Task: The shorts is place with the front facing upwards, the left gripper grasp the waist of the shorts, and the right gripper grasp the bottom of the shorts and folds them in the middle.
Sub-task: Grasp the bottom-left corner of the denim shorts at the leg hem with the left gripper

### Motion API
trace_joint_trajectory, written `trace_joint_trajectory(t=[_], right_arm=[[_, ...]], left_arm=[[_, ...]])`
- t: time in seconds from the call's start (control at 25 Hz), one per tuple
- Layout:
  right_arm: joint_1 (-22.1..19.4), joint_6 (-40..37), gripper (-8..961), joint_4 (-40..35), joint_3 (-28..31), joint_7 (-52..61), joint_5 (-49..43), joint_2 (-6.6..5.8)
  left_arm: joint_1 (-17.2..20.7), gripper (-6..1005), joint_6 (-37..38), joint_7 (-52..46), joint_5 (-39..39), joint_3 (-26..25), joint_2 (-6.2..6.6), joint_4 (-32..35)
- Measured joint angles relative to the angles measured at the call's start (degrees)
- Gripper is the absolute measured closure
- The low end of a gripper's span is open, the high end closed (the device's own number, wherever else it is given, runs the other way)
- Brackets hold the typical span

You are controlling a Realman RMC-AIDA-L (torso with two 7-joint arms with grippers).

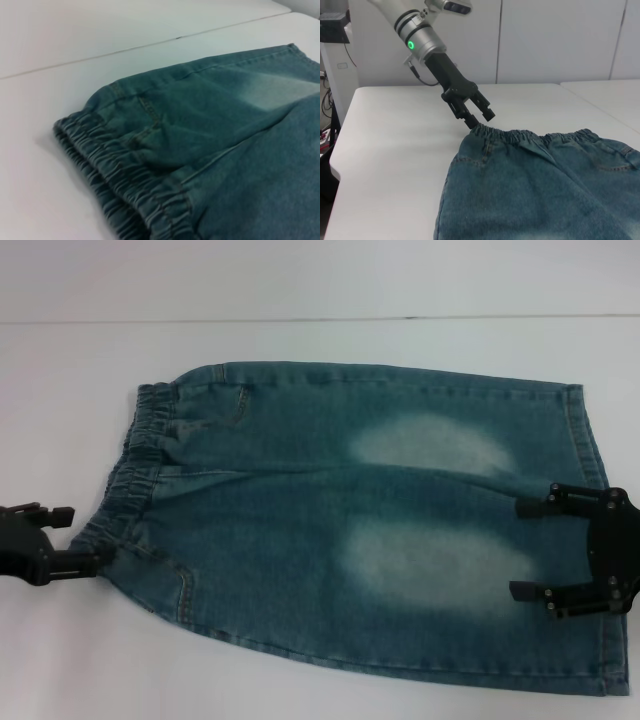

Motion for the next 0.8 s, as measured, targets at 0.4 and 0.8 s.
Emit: trace_joint_trajectory(t=[0.4, 0.8], right_arm=[[0.3, 0.2, 21, 0.0, -0.3, -0.1, 0.0, 0.19], [0.3, 0.8, 21, 0.0, -0.5, -0.1, -0.3, 0.42]], left_arm=[[0.9, 147, -0.7, 0.3, 0.1, 0.2, -0.03, -0.3], [0.6, 148, -2.0, 0.5, 0.3, 1.4, -0.02, -1.5]])
